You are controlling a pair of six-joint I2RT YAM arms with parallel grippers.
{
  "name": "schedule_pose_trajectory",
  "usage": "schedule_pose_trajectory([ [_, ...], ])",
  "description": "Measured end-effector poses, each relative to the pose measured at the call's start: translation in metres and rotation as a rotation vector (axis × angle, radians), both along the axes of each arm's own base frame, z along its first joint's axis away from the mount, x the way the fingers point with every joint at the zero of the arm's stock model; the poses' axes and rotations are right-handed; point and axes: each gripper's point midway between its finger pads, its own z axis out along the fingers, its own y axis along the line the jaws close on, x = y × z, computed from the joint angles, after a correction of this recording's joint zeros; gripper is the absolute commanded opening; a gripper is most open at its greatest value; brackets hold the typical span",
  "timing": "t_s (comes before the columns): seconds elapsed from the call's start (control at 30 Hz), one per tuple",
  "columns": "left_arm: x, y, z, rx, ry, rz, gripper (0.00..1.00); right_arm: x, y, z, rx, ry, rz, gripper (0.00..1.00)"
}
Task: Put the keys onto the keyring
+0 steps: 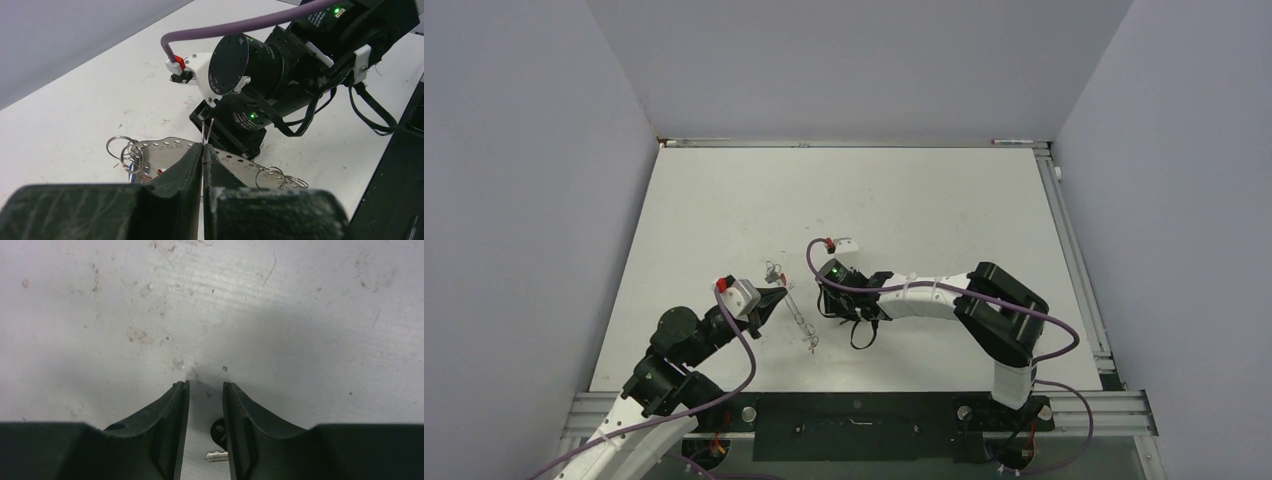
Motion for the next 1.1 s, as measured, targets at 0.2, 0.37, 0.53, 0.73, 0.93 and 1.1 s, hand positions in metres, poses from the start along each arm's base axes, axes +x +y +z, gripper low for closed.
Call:
schedule_pose_trajectory([
  [0.2,0.0,0.001,0.001,-0.003,-0.005,0.003,0.0,-0.003,0.005,-0.002,0.01,0.015,0.023,0.32],
  [0.37,0.0,0.001,0.001,-0.002,-0.005,0.003,0.0,-0.015,0.01,-0.002,0.001,0.022,0.057,0.32],
  [0.53,0.0,0.001,0.001,-0.001,-0.006,0.005,0.0,-0.039,0.006,-0.003,-0.036,0.045,0.103,0.32],
  [0.73,0.0,0.002,0.0,0.002,-0.005,0.008,0.0,-0.062,-0.012,-0.004,-0.09,0.075,0.135,0.3],
  [0.93,0.001,0.002,-0.001,0.007,-0.004,0.008,0.0,-0.075,-0.024,0.003,-0.116,0.092,0.16,0.31],
  [1.1,0.002,0.002,-0.001,0.011,-0.003,0.012,0.0,-0.069,-0.015,0.032,-0.04,0.034,0.152,0.32],
])
